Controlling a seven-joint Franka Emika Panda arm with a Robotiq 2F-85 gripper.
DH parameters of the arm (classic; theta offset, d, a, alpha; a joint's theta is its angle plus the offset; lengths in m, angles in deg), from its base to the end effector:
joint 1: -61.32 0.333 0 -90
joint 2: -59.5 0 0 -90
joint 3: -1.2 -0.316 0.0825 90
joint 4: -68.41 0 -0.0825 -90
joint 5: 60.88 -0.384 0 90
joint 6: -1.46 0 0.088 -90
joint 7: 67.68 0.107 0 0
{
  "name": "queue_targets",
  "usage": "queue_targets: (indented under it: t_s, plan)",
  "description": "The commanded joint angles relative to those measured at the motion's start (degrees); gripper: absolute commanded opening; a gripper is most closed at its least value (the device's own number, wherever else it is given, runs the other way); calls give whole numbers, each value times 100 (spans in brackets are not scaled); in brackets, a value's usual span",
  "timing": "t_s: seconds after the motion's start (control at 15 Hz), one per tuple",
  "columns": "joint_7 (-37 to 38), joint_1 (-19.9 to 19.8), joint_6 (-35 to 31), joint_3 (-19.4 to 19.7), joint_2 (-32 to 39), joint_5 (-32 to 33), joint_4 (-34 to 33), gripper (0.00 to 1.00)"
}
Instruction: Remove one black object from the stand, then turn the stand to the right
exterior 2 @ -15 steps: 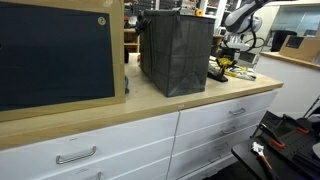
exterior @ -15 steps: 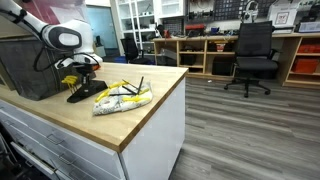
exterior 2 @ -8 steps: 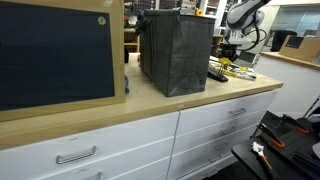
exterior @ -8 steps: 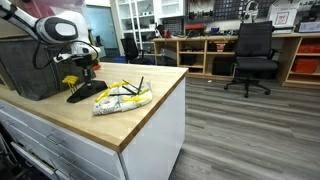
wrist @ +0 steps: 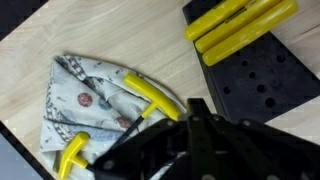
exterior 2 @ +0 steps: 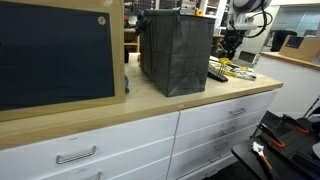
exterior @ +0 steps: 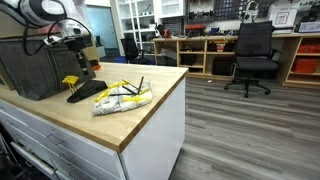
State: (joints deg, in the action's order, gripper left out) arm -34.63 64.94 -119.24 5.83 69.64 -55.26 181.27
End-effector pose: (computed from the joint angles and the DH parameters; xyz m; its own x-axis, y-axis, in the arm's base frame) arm 0.5874 -0.0136 0.3797 0.8572 -0.5148 0.0170 -0.5136 -0.8518 0.1038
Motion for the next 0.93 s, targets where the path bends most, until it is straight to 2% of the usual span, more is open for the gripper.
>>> queue_targets:
  t_s: [0.0,0.4,0.87]
  plan:
    - [-330,-66,669,-102,-279,46,-198,0]
    - [-718,-59,1948,-224,-549,63,-549,0]
    - [-1181,-8,2605,-517,-926,206,-621,0]
